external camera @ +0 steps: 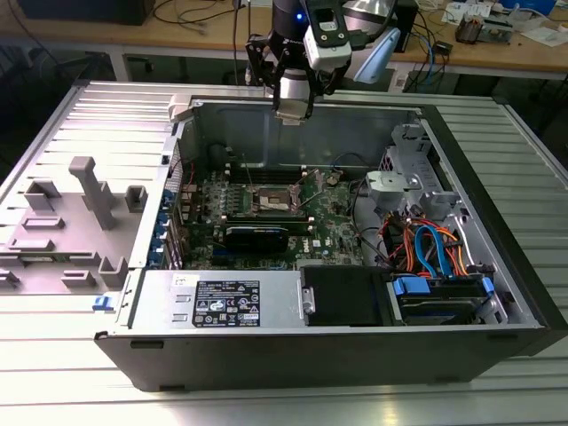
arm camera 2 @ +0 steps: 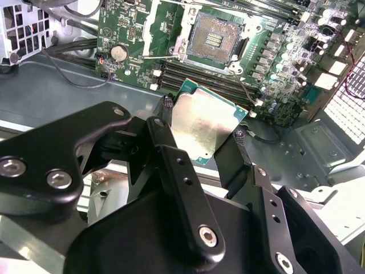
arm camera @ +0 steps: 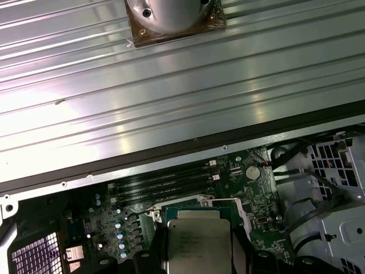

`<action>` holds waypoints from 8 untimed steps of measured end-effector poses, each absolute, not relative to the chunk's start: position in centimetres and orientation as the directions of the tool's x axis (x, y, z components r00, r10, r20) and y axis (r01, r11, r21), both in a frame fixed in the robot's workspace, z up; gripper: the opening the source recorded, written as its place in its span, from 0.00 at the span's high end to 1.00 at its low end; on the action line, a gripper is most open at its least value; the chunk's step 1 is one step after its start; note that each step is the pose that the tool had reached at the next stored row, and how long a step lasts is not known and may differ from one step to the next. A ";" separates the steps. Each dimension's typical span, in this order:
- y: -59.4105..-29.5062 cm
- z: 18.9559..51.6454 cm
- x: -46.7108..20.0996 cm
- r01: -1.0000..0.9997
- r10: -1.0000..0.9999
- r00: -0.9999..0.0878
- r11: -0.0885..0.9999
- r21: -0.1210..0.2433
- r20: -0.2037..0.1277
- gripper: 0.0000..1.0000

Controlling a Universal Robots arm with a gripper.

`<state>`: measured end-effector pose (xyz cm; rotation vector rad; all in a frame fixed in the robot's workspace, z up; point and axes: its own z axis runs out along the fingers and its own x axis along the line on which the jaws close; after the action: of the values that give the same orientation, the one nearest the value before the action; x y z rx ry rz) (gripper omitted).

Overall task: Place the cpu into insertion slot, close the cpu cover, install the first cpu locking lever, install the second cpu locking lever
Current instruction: 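Place the cpu into insertion slot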

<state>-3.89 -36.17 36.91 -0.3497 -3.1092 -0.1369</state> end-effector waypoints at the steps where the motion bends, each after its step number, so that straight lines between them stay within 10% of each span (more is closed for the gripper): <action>1: -36.2 36.9 -3.9 0.222 0.221 -0.975 0.971 0.086 0.019 0.46; 8: -36.2 36.9 -3.9 0.240 0.239 -0.971 0.967 0.086 0.019 0.46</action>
<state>-3.89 -36.18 36.90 -0.3782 -3.1067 -0.1371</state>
